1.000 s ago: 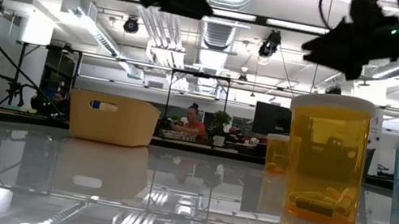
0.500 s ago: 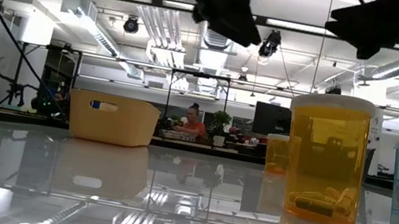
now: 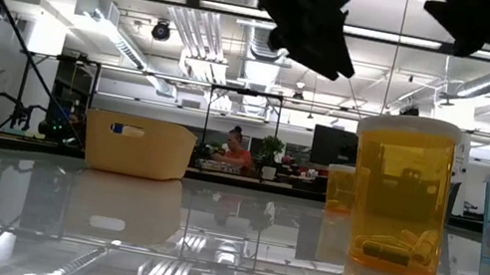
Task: Pick and place medicine bottles into bin by pill shape (circle, oval)
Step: Put the yellow bottle pill into the blue bin
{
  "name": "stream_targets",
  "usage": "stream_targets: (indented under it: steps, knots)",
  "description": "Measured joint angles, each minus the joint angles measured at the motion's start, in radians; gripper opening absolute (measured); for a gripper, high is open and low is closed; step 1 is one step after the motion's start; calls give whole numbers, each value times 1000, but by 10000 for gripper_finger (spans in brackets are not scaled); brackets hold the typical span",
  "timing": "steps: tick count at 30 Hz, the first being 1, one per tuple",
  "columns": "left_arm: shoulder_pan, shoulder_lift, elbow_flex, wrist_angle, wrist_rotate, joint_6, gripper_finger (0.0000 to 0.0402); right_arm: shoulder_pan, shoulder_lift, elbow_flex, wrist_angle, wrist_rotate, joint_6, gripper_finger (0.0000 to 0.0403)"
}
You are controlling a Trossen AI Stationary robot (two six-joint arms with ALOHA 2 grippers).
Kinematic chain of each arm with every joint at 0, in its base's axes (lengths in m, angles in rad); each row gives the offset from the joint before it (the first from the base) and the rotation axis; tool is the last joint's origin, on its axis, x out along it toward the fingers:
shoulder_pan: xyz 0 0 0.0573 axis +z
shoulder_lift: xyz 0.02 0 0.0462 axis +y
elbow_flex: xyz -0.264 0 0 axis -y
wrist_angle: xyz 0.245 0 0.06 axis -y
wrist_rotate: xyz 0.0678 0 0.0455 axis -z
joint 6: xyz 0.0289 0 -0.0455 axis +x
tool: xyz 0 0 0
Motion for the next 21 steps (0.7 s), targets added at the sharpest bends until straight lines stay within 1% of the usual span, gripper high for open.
stream_targets:
  steps: [6, 12, 21]
  knots:
    - [19, 65, 79, 4, 1, -51, 215, 0, -49, 21, -3, 0, -40, 192]
    - [30, 142, 133, 4, 4, -72, 215, 0, -67, 23, -6, 0, -51, 192]
    - [58, 260, 154, 42, 2, -43, 215, 0, -70, 21, -15, 0, -68, 192]
